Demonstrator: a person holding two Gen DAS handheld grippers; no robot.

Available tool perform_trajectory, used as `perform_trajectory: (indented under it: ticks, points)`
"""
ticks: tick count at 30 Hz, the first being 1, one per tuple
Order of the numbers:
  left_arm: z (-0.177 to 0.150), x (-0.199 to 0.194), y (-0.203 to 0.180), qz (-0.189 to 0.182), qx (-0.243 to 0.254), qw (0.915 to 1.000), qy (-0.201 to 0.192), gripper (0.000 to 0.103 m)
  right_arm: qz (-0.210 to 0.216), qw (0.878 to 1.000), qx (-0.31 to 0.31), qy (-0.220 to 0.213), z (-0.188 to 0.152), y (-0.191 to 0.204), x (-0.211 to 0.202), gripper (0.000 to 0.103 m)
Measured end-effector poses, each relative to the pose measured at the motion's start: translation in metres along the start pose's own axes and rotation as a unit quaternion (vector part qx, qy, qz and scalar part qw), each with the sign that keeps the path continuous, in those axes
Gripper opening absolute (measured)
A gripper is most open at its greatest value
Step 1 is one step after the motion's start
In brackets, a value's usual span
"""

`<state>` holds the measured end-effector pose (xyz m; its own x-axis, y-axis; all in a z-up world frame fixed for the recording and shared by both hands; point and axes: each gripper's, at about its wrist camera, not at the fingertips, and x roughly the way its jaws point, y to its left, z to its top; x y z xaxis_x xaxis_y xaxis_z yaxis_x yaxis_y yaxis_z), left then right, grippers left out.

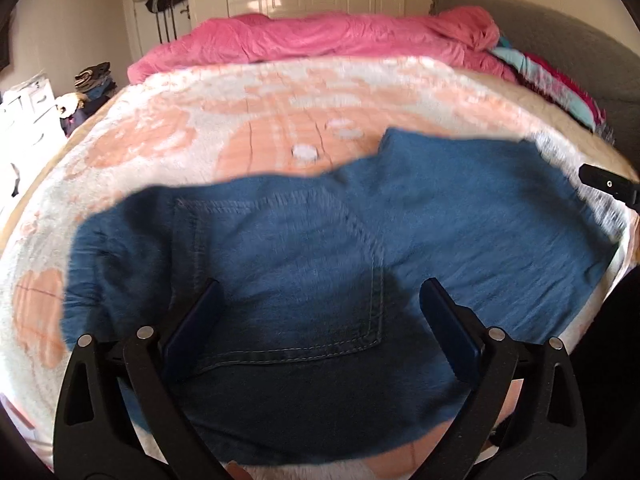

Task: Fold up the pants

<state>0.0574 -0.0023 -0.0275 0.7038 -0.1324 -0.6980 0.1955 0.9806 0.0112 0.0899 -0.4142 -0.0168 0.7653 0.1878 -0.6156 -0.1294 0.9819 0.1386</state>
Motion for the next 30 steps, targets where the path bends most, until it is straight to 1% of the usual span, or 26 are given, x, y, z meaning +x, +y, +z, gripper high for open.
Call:
perform_trajectory:
  ticks: [1, 2, 6, 10, 13, 17, 21, 24, 27, 30]
  points:
    - [0.003, -0.005, 0.0, -0.002, -0.002, 1.0, -0.005, 0.092, 0.003, 1.0, 0.016, -0.01, 0.001, -0.006, -0.008, 0.095]
    - [0.006, -0.013, 0.0, -0.004, -0.006, 0.9999, -0.012, 0.092, 0.006, 0.999, 0.028, -0.015, 0.001, -0.011, -0.014, 0.096]
    - [0.012, -0.031, -0.003, -0.017, -0.019, 0.9994, -0.024, 0.093, -0.012, 0.998, 0.06, -0.012, -0.003, -0.029, -0.027, 0.096]
    - [0.019, -0.036, -0.012, -0.033, -0.019, 0.9991, -0.016, 0.093, -0.018, 0.994, 0.105, 0.003, -0.012, -0.049, -0.032, 0.096]
    - [0.026, -0.038, -0.022, -0.042, -0.013, 0.9989, -0.016, 0.093, -0.008, 0.991, 0.137, 0.006, -0.021, -0.061, -0.039, 0.096]
    - [0.038, -0.037, -0.039, -0.054, 0.003, 0.9983, -0.02, 0.093, -0.002, 0.987, 0.162, 0.013, -0.027, -0.071, -0.042, 0.096]
    - [0.056, -0.031, -0.061, -0.073, 0.019, 0.9969, -0.021, 0.093, 0.01, 0.984, 0.176, 0.019, -0.031, -0.074, -0.042, 0.096]
    - [0.069, -0.023, -0.074, -0.09, 0.025, 0.9955, -0.015, 0.093, 0.001, 0.985, 0.168, 0.027, -0.032, -0.071, -0.041, 0.096]
    - [0.086, -0.014, -0.087, -0.116, 0.023, 0.9929, -0.007, 0.093, -0.018, 0.988, 0.15, 0.027, -0.032, -0.065, -0.043, 0.096]
    - [0.101, -0.005, -0.101, -0.118, 0.032, 0.9924, -0.005, 0.093, -0.016, 0.988, 0.146, 0.036, -0.033, -0.063, -0.04, 0.096]
